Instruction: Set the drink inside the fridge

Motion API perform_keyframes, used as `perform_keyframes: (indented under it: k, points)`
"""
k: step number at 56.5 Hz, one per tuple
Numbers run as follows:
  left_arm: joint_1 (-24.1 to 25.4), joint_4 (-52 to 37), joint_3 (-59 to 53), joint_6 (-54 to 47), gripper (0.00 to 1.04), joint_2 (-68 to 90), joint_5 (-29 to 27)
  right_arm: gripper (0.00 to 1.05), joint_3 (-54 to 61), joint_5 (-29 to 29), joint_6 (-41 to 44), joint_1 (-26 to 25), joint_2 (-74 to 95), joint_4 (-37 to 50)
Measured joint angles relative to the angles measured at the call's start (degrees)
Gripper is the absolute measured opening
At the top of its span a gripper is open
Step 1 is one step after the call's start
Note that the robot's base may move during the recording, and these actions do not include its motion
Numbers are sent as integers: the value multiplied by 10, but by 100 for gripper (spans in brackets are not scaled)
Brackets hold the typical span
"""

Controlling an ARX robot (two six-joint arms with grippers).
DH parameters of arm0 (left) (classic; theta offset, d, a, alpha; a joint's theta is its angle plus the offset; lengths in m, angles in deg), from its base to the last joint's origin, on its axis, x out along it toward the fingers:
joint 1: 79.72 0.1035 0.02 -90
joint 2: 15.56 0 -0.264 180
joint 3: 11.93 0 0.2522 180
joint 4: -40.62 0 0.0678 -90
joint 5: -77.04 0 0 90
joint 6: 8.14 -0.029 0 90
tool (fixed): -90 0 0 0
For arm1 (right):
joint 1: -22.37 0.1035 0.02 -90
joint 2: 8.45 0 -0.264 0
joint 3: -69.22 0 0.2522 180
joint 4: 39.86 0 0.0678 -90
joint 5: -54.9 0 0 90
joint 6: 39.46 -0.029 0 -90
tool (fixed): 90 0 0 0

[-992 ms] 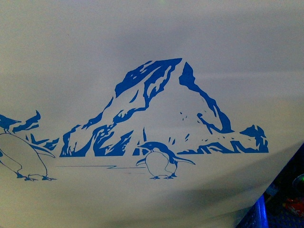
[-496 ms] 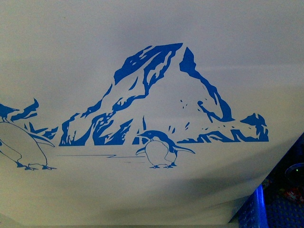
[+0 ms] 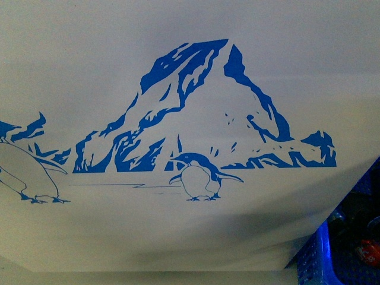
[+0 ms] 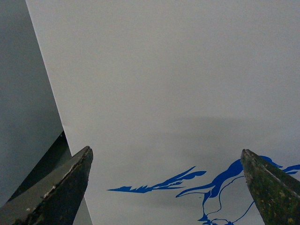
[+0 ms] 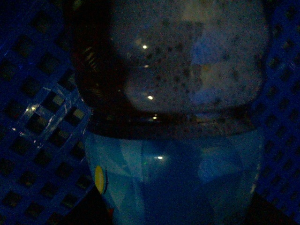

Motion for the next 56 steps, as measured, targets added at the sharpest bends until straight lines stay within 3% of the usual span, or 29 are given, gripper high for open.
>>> perform_keyframes:
  k: [28,45,56]
  points:
    - [0,0,0,0,97,0,0,39,283,-30,-218,-6,-289,251]
    - [0,0,0,0,97,0,0,39,461,-21,-332,-14,-503,306]
    - [0,0,0,0,97,0,0,38,516,-7,-386,-12,-712,242]
